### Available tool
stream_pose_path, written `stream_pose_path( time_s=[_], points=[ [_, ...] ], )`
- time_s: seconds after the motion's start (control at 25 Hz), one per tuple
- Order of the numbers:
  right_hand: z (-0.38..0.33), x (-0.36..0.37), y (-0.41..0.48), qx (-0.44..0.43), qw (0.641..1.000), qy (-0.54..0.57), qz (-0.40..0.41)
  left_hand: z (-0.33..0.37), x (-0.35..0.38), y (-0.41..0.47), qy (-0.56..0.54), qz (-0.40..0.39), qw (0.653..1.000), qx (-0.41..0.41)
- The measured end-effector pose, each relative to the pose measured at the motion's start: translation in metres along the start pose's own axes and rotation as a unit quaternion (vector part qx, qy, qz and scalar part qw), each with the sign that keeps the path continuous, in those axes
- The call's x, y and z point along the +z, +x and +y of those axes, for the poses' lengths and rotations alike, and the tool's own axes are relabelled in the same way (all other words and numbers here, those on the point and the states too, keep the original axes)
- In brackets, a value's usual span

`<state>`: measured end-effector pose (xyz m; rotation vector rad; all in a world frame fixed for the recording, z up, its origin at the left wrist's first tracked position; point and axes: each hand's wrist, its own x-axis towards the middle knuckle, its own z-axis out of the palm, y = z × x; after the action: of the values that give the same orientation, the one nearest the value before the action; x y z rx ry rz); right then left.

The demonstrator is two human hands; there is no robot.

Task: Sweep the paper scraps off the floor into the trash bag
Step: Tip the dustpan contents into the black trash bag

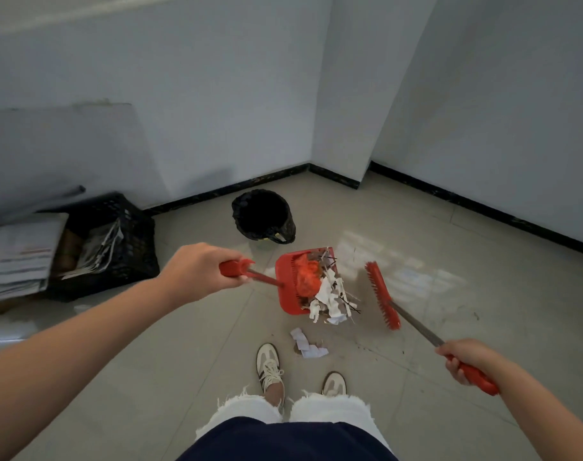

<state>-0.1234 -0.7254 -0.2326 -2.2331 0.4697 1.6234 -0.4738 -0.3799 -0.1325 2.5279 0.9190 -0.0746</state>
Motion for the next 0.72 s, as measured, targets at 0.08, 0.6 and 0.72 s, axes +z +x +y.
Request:
stream_pose_path(
  time_s=[0.08, 0.6, 0.72],
  points=[
    [-0.001, -0.011, 0.005, -0.004, 1.000, -0.001, 0.003, 0.011, -0.014, -0.008, -0.051, 0.036, 0.996, -0.058],
    [-0.033, -0.025, 0.002, -0.071, 0.993, -0.095, -0.004, 0.043, -0.045, -0.082, -0.305, 0.235, 0.894, -0.229],
    [-0.041, -0.018, -0.002, -0.084, 0.985, -0.148, -0.004, 0.029, -0.031, -0.107, -0.340, 0.289, 0.838, -0.315]
  ],
)
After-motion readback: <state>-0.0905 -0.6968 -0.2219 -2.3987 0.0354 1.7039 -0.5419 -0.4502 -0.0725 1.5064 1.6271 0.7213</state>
